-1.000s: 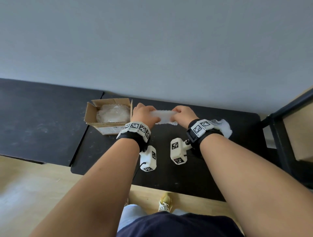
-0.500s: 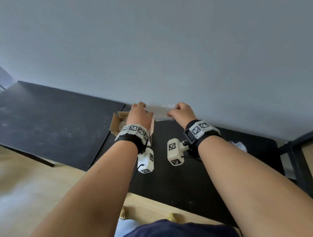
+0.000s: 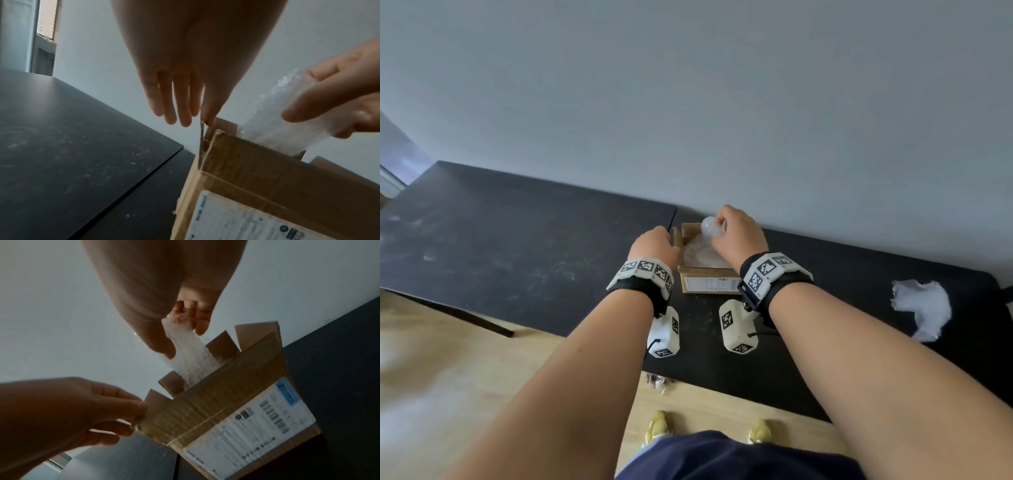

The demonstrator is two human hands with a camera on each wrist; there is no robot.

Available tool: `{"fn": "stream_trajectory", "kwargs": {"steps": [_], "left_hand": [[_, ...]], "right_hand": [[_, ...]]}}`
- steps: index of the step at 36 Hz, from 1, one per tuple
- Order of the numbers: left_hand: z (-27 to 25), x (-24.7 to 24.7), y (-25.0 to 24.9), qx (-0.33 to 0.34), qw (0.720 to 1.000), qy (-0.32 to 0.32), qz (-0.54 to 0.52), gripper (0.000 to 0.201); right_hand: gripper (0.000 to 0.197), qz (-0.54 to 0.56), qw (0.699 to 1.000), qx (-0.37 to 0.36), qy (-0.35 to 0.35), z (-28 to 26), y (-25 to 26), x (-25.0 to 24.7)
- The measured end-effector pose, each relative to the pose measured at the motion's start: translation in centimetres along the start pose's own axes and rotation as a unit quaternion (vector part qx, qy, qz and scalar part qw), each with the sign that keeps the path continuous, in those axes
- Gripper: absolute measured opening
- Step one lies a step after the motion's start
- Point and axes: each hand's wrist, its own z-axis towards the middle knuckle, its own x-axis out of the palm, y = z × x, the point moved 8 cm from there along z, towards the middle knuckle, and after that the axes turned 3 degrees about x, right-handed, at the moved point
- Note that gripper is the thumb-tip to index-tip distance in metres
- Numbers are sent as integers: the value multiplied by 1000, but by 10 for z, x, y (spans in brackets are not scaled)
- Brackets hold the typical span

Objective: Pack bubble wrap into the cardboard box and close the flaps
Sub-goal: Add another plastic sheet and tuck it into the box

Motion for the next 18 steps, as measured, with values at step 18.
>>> {"fn": "stream_trajectory", "kwargs": {"steps": [18], "left_hand": [[23, 13, 24, 49, 996, 64, -37, 11]], "right_hand": [[39, -147, 970, 21, 195, 2, 17, 89]]}}
